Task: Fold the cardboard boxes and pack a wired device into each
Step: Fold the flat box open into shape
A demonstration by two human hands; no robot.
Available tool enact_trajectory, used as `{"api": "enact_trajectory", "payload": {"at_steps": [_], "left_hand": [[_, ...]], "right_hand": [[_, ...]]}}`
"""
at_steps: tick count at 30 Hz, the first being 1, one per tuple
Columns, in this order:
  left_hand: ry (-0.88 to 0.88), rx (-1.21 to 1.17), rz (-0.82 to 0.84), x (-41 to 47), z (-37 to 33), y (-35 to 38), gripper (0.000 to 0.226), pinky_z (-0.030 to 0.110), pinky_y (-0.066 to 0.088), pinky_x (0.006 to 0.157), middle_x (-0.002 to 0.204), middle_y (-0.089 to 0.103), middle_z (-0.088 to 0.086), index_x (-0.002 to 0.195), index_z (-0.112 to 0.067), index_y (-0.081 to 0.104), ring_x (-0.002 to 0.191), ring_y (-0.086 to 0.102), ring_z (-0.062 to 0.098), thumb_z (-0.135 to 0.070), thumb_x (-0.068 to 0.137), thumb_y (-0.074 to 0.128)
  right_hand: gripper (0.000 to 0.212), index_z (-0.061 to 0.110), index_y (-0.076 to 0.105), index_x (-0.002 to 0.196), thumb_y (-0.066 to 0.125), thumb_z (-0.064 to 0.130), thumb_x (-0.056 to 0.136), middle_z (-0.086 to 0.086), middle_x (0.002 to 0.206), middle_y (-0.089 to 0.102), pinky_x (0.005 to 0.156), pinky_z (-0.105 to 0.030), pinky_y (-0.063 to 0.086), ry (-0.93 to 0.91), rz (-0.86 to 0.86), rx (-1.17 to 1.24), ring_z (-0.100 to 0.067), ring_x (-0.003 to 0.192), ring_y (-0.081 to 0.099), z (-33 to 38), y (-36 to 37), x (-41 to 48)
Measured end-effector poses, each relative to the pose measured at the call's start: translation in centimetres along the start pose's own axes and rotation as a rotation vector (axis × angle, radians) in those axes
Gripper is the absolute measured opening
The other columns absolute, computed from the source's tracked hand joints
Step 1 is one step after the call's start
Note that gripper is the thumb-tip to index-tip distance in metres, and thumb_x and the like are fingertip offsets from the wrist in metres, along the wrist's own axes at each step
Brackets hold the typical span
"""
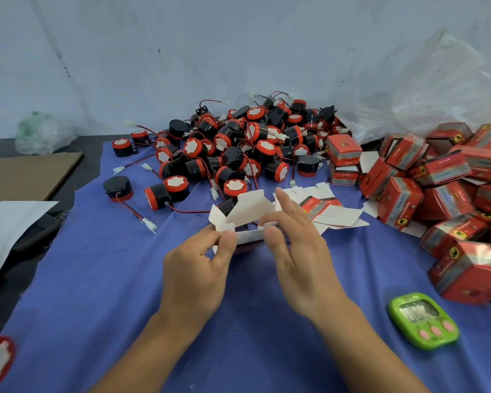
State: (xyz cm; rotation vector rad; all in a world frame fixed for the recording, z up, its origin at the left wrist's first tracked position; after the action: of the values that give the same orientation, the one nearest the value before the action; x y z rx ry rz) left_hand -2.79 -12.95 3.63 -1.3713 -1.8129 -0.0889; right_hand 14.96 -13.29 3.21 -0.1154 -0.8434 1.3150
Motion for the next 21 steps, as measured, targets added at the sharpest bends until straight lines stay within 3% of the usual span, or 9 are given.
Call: {"api": "enact_trajectory", "payload": {"at_steps": [1, 3, 5, 7, 10, 13, 16, 18, 21], "left_hand": [[-0.004, 0.015, -0.007, -0.1, 0.0, -0.2, 0.026, 0.009, 0.036, 0.056, 0.081, 0.059, -0.030, 0.097, -0.031, 0.069, 0.065, 0.047, 0.000, -0.048, 0.100, 0.050], [-0.045, 0.025, -0.005, -0.3, 0.2, -0.2, 0.023, 0.015, 0.042, 0.058, 0.079, 0.063, -0.023, 0.103, -0.037, 0.065, 0.067, 0.052, 0.007, -0.054, 0.097, 0.049], [-0.111, 0.026, -0.007, -0.6, 0.6, -0.1, 0.023, 0.027, 0.047, 0.060, 0.075, 0.067, -0.015, 0.102, -0.038, 0.070, 0.071, 0.057, 0.015, -0.053, 0.097, 0.054], [-0.165, 0.054, -0.011, -0.5, 0.9, -0.2, 0.026, 0.026, 0.050, 0.064, 0.079, 0.072, -0.023, 0.124, -0.043, 0.069, 0.077, 0.064, 0.007, -0.045, 0.099, 0.063], [-0.208, 0.093, 0.059, 0.0, 1.2, 0.2, 0.064, 0.017, 0.051, 0.071, 0.093, 0.061, -0.042, 0.151, -0.045, 0.041, 0.085, 0.064, -0.015, -0.047, 0.093, 0.067], [-0.219, 0.126, 0.271, 0.2, 2.1, 1.6, 0.068, 0.017, 0.049, 0.077, 0.107, 0.056, -0.046, 0.148, -0.053, 0.033, 0.095, 0.060, -0.017, -0.060, 0.084, 0.053], [-0.398, -0.264, 0.463, -0.4, 4.2, 3.6, 0.055, 0.035, 0.057, 0.092, 0.116, 0.074, -0.020, 0.133, -0.037, 0.062, 0.108, 0.069, 0.004, -0.045, 0.078, 0.062], [-0.507, -0.525, 0.489, -0.4, 4.7, 4.0, 0.054, 0.029, 0.060, 0.087, 0.115, 0.078, -0.004, 0.124, -0.030, 0.069, 0.109, 0.073, 0.021, -0.036, 0.070, 0.070], [-0.520, -0.627, 0.471, -0.4, 4.5, 3.9, 0.044, 0.020, 0.058, 0.075, 0.110, 0.079, 0.001, 0.114, -0.035, 0.076, 0.098, 0.076, 0.016, -0.042, 0.072, 0.066]], "right_hand": [[0.028, 0.030, 0.067, 0.100, 0.042, 0.043, 0.105, 0.047, 0.142, 0.033, 0.104, 0.000, 0.022, -0.001, -0.011, -0.008, 0.023, 0.140, 0.023, 0.0, -0.1, 0.1], [0.028, 0.024, 0.062, 0.082, 0.048, 0.028, 0.105, 0.046, 0.108, 0.055, 0.088, -0.011, 0.038, 0.047, -0.023, -0.027, 0.019, 0.111, 0.049, -0.5, -0.1, 0.2], [0.038, 0.022, 0.048, 0.067, 0.051, 0.024, 0.105, 0.015, 0.084, 0.053, 0.066, -0.030, 0.037, 0.107, -0.022, -0.094, -0.008, 0.083, 0.051, -1.3, 0.3, 0.2], [0.037, 0.017, 0.056, 0.069, 0.053, 0.029, 0.104, 0.002, 0.096, 0.055, 0.066, -0.040, 0.042, 0.146, -0.026, -0.134, -0.019, 0.086, 0.051, -1.7, 0.6, 0.2], [0.029, 0.016, 0.069, 0.085, 0.052, 0.034, 0.100, 0.004, 0.123, 0.050, 0.079, -0.039, 0.050, 0.145, -0.049, -0.154, -0.019, 0.100, 0.053, -1.7, 0.6, 0.2], [0.026, 0.016, 0.069, 0.085, 0.053, 0.034, 0.095, 0.004, 0.117, 0.051, 0.077, -0.038, 0.048, 0.125, -0.039, -0.076, -0.019, 0.100, 0.053, -1.2, 0.7, 0.5], [0.028, 0.015, 0.060, 0.069, 0.053, 0.032, 0.091, 0.003, 0.082, 0.048, 0.067, -0.036, 0.042, 0.058, 0.041, -0.012, -0.018, 0.079, 0.048, -0.3, 1.1, 0.6], [0.028, 0.013, 0.059, 0.068, 0.054, 0.030, 0.089, 0.002, 0.078, 0.048, 0.066, -0.038, 0.040, 0.046, 0.066, 0.026, -0.019, 0.076, 0.046, 0.0, 1.0, 0.7], [0.030, 0.007, 0.061, 0.070, 0.056, 0.031, 0.088, 0.000, 0.078, 0.056, 0.070, -0.040, 0.043, 0.094, 0.047, 0.101, -0.019, 0.074, 0.047, 0.0, 0.7, 0.5]]}}
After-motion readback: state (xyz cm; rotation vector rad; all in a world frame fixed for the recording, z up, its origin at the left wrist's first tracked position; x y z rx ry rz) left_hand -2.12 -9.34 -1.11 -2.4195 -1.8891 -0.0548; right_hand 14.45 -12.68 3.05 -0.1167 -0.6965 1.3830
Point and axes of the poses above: each hand's wrist, its own x-axis towards the middle knuckle, its own y-axis out of the palm, z = x × y, the point moved 8 cm from there along x, towards the middle knuckle
